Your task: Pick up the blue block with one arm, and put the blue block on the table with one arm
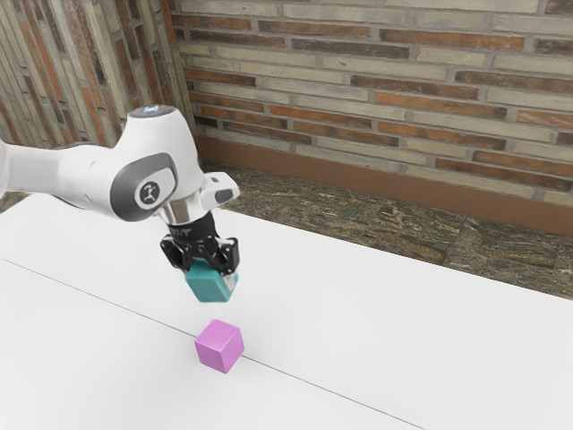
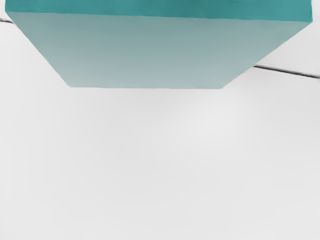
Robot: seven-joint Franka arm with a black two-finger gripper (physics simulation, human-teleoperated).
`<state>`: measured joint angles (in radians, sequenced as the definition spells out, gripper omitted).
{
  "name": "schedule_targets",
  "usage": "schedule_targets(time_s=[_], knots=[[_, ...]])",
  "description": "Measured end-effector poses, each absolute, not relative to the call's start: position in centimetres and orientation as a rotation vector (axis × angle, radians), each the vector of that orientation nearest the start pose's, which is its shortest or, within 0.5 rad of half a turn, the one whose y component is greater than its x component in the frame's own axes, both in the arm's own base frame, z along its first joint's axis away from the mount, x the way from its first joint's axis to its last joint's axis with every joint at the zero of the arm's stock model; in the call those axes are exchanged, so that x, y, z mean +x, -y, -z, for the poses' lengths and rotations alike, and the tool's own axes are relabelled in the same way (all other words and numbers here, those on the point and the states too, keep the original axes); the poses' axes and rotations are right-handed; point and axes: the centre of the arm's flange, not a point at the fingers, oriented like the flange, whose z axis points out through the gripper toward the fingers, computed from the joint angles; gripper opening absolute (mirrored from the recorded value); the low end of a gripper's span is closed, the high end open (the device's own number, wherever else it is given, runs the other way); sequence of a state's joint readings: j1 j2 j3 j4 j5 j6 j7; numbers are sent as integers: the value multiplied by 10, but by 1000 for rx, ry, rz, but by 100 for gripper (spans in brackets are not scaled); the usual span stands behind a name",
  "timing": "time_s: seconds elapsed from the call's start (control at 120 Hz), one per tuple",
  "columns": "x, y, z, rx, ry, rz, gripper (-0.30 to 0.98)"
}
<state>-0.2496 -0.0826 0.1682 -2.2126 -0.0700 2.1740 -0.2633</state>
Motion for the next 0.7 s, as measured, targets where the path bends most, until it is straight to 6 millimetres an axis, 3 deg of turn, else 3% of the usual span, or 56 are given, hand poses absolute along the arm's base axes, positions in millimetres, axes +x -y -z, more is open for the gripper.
schedule_targets(time_s=[0.083,0.208,0.267,0.3,0.375,0.425,0.7], knots=[[522,-16,-418,-3177,471,16,39],[523,-91,-381,-3122,604,-116,39],[525,-115,-363,-3100,634,-171,40],[528,-113,-353,-3098,609,-200,40],[537,-80,-338,-3110,475,-241,39],[539,-70,-330,-3112,424,-256,39],[541,-86,-300,-3135,385,-291,40]])
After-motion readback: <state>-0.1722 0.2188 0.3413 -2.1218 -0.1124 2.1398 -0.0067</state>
